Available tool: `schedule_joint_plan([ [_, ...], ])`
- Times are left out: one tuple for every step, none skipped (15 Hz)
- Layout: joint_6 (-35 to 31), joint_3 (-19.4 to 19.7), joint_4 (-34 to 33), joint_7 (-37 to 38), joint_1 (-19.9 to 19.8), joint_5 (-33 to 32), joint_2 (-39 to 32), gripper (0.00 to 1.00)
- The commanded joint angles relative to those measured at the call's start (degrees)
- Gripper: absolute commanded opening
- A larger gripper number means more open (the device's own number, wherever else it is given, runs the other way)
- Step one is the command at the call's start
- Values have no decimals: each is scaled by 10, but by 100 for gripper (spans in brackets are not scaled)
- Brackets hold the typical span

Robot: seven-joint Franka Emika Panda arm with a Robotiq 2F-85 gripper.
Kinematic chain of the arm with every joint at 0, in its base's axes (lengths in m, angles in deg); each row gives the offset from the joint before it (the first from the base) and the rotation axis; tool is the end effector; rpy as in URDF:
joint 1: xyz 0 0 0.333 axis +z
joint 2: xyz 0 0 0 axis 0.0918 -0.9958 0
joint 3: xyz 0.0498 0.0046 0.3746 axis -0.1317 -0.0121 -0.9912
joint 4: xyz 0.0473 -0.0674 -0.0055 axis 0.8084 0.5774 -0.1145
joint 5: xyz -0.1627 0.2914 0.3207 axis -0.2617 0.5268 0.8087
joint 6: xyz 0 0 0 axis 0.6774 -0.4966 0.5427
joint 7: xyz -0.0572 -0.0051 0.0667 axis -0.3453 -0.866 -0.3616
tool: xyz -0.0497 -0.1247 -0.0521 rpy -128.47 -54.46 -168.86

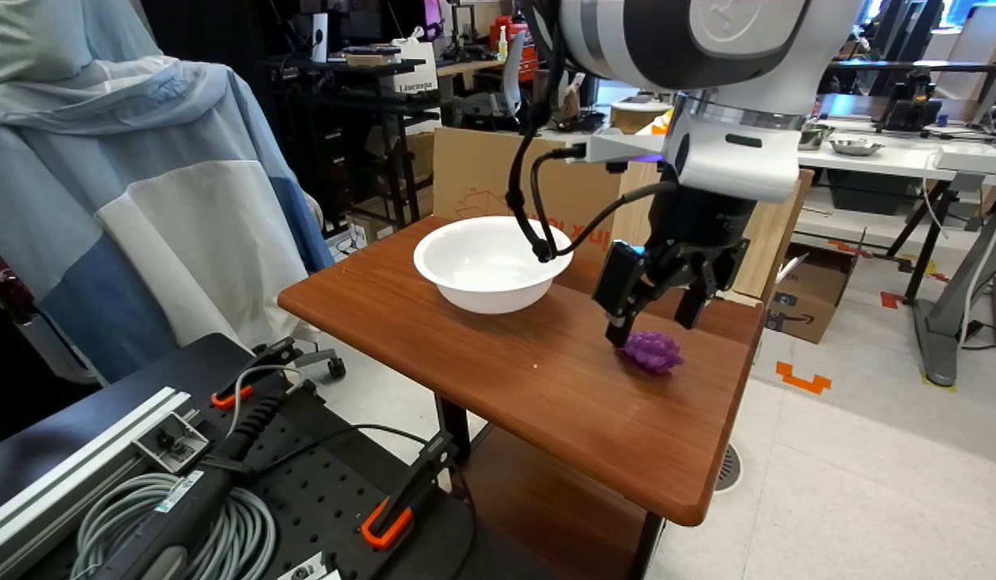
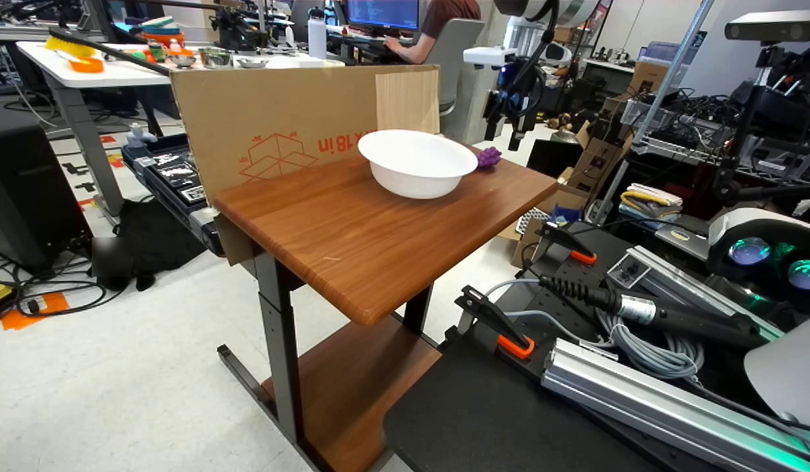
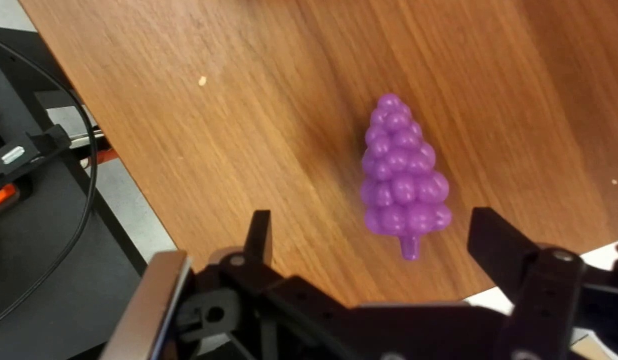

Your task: Place the grapes inside the white basin

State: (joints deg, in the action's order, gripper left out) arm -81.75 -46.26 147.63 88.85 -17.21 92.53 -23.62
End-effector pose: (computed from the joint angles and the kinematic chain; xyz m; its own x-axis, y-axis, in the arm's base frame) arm 0.6314 -0.2849 0.1740 -0.4491 -0.8917 -0.0563 -0.8889 0.4395 0.1289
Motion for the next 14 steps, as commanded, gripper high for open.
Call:
schedule_joint_plan([
  [-16,1,-40,15,-10,22,-48,100],
  [-23,-1,-46,16,-13,27,-57,75],
  [-29,-3,-52,10,-18,34,-65,74],
  [-33,-4,-58,9,-20,39,-72,65],
  [-33,-5,-65,9,-22,44,-77,58],
  [-37,-5,-68,10,-24,48,-81,49],
  [-40,-6,-71,10,-25,55,-82,42],
  [-39,-6,-74,10,-25,57,-83,34],
  [-39,-7,-75,9,-27,63,-81,27],
  [-40,-8,-75,8,-28,68,-78,20],
  [-40,-9,-75,7,-28,74,-75,12],
  [-41,-9,-76,7,-29,79,-72,12],
  [-42,-9,-74,6,-29,84,-66,12],
  [-42,-9,-74,5,-29,88,-61,12],
])
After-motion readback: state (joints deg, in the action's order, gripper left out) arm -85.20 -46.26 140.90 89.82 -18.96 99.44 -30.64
